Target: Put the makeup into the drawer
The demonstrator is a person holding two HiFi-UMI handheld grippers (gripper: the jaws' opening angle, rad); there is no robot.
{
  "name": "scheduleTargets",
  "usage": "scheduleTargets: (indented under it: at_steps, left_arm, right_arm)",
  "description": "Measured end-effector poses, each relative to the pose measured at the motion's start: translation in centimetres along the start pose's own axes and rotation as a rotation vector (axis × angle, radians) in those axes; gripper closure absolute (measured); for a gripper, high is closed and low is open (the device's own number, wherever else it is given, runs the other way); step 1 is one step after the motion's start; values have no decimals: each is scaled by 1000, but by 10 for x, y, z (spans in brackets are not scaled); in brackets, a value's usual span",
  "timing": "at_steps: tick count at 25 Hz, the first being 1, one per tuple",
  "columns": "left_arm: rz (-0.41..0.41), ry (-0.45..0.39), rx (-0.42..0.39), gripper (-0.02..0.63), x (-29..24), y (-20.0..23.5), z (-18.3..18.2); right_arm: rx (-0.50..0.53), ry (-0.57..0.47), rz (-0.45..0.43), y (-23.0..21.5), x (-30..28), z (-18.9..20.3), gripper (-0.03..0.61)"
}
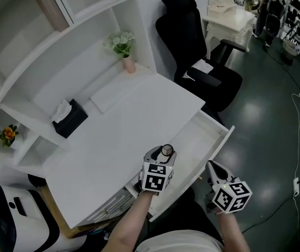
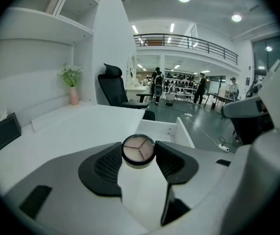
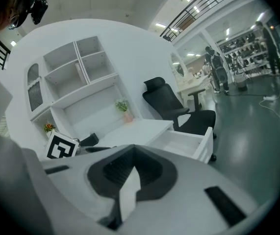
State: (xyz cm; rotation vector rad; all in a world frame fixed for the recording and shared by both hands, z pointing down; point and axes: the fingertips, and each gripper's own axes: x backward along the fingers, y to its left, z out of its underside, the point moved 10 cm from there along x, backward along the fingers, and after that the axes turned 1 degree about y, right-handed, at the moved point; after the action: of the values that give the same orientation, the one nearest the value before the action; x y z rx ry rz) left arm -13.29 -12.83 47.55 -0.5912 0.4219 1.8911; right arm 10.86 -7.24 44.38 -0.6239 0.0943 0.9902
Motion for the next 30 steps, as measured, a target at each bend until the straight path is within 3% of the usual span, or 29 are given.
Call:
scheduleTargets:
  at_steps: [18,30]
  left_arm:
    - [120,80,-77,396,-72,-37,-4]
    - [131,153,-115,396,-119,-49,0]
  right_arm:
    - [-74,-22,128,-42,20,5,575]
    - [-114,0,164,-68,21,9,576]
